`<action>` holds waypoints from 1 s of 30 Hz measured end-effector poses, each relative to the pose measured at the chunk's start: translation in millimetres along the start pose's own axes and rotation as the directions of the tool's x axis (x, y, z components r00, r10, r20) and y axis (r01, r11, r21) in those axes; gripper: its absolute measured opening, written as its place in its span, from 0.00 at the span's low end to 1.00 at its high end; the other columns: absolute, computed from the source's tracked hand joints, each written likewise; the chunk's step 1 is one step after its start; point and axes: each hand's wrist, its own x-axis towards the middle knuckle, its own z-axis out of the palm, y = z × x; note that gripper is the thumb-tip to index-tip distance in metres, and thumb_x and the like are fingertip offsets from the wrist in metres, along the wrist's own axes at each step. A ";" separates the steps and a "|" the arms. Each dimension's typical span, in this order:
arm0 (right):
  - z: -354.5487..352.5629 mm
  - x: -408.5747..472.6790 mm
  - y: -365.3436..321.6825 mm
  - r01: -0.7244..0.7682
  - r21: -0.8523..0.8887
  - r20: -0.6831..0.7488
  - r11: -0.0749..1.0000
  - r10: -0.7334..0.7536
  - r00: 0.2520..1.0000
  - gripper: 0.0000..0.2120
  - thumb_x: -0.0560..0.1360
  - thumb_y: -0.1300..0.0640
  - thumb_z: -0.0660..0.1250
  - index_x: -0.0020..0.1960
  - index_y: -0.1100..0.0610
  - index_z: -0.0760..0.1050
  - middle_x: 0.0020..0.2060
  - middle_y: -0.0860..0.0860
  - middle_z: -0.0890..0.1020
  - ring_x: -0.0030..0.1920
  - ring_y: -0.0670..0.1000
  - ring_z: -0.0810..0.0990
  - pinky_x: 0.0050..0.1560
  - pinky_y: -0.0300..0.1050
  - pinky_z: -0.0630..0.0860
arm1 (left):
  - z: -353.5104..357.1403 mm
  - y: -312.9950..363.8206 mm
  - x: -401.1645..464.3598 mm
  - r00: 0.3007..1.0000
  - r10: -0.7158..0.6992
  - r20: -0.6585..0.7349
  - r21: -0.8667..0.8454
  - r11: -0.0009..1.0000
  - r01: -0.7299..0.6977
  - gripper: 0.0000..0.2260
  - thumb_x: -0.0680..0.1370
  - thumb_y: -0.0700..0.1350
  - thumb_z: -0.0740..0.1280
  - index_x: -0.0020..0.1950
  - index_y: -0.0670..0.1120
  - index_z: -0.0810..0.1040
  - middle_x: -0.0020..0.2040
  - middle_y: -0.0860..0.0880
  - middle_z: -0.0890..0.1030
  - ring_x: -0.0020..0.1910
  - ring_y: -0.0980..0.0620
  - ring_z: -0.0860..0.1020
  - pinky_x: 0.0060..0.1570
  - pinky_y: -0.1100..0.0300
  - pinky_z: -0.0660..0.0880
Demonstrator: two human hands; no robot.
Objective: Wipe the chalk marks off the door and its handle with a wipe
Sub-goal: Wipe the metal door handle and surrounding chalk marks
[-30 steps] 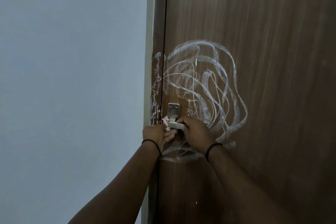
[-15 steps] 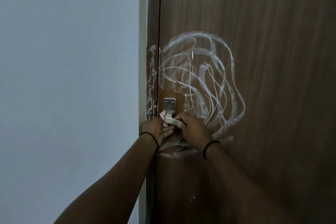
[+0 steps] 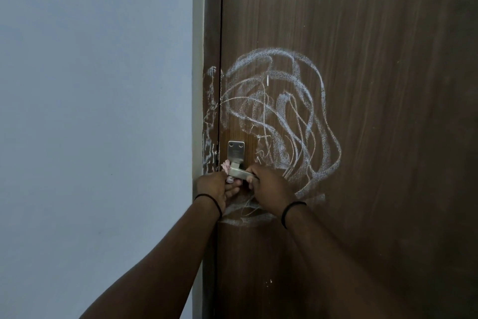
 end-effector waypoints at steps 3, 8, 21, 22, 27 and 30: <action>0.4 -1.7 -0.3 0.013 -0.005 -0.005 1.000 -0.013 1.000 0.05 0.81 0.59 0.60 0.48 0.52 0.74 0.41 0.52 0.81 0.41 0.52 0.77 0.41 0.48 0.72 | -6.8 -10.3 0.9 0.999 -0.008 0.047 0.016 1.000 0.007 0.09 0.78 0.33 0.61 0.50 0.37 0.80 0.30 0.45 0.84 0.26 0.55 0.81 0.24 0.63 0.77; 0.6 -3.7 -1.6 0.035 -0.024 -0.028 0.999 -0.035 0.999 0.05 0.80 0.60 0.60 0.50 0.54 0.74 0.42 0.53 0.80 0.41 0.53 0.76 0.41 0.50 0.72 | -4.1 -16.2 5.0 1.000 -0.007 0.017 -0.009 1.000 0.007 0.08 0.80 0.37 0.62 0.48 0.39 0.81 0.30 0.45 0.83 0.25 0.55 0.80 0.26 0.63 0.76; -7.2 -2.7 5.2 0.110 -0.058 0.002 0.992 -0.110 0.994 0.05 0.82 0.55 0.59 0.51 0.52 0.73 0.40 0.50 0.77 0.38 0.51 0.73 0.38 0.47 0.68 | 29.4 36.7 -14.4 0.681 0.722 -0.124 0.661 0.572 -0.486 0.07 0.79 0.43 0.67 0.49 0.45 0.85 0.47 0.47 0.85 0.39 0.54 0.76 0.39 0.64 0.68; -10.3 -1.0 5.8 0.126 -0.103 0.007 0.987 -0.126 0.992 0.04 0.82 0.55 0.60 0.50 0.52 0.73 0.40 0.50 0.77 0.38 0.52 0.73 0.38 0.48 0.70 | 32.2 41.9 -13.4 0.654 0.749 -0.107 0.671 0.540 -0.508 0.07 0.79 0.43 0.67 0.48 0.45 0.85 0.47 0.47 0.85 0.39 0.54 0.76 0.37 0.64 0.67; -24.8 6.8 9.1 0.157 -0.161 0.029 0.974 -0.154 0.988 0.06 0.81 0.53 0.62 0.46 0.50 0.71 0.35 0.47 0.74 0.36 0.50 0.71 0.42 0.48 0.68 | 42.1 58.9 -8.0 0.542 0.838 0.066 0.768 0.304 -0.564 0.07 0.79 0.45 0.67 0.45 0.46 0.83 0.47 0.47 0.82 0.40 0.52 0.76 0.33 0.65 0.62; -19.4 1.8 11.1 0.160 -0.177 -0.010 0.971 -0.165 0.986 0.06 0.82 0.52 0.60 0.47 0.51 0.70 0.38 0.49 0.75 0.38 0.52 0.72 0.45 0.51 0.71 | 39.4 49.5 -6.7 0.504 0.850 0.157 0.807 0.183 -0.561 0.06 0.79 0.45 0.68 0.47 0.44 0.83 0.51 0.45 0.80 0.45 0.47 0.78 0.40 0.61 0.65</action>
